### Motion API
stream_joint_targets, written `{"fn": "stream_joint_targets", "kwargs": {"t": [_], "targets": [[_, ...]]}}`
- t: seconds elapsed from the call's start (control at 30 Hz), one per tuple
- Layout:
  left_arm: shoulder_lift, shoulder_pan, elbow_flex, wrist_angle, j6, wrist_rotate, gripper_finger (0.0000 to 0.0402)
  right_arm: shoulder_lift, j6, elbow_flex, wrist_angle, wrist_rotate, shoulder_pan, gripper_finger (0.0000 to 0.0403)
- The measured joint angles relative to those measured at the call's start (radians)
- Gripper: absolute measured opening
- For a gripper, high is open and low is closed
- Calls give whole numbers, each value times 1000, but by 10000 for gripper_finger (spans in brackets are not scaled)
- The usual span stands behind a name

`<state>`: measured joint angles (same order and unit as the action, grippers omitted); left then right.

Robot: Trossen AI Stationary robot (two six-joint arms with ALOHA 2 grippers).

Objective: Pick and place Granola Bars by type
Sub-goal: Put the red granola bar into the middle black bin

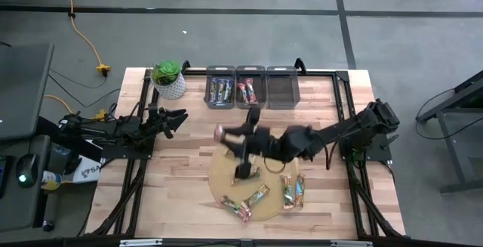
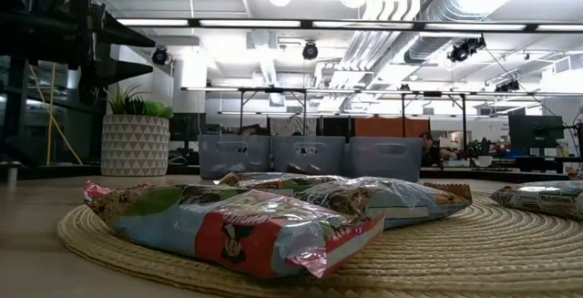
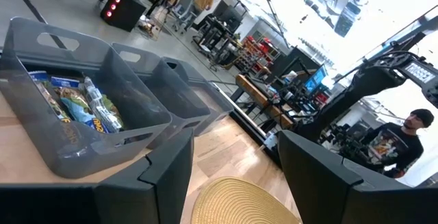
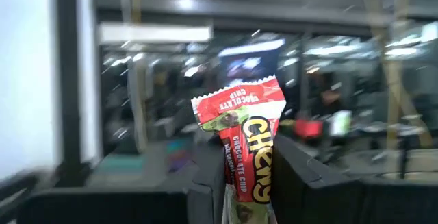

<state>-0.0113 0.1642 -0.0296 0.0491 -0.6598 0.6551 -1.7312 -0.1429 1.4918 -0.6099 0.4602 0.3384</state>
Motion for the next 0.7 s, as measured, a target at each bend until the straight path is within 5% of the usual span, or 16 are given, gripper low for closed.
{"fn": "stream_joint_targets", "kwargs": {"t": [0.37, 0.7], "targets": [[0, 0, 0, 0, 0, -2, 211, 1, 9, 12, -97, 208, -188, 74], [0, 0, 0, 0, 0, -1, 211, 1, 212, 61, 254, 451, -423, 74]]}}
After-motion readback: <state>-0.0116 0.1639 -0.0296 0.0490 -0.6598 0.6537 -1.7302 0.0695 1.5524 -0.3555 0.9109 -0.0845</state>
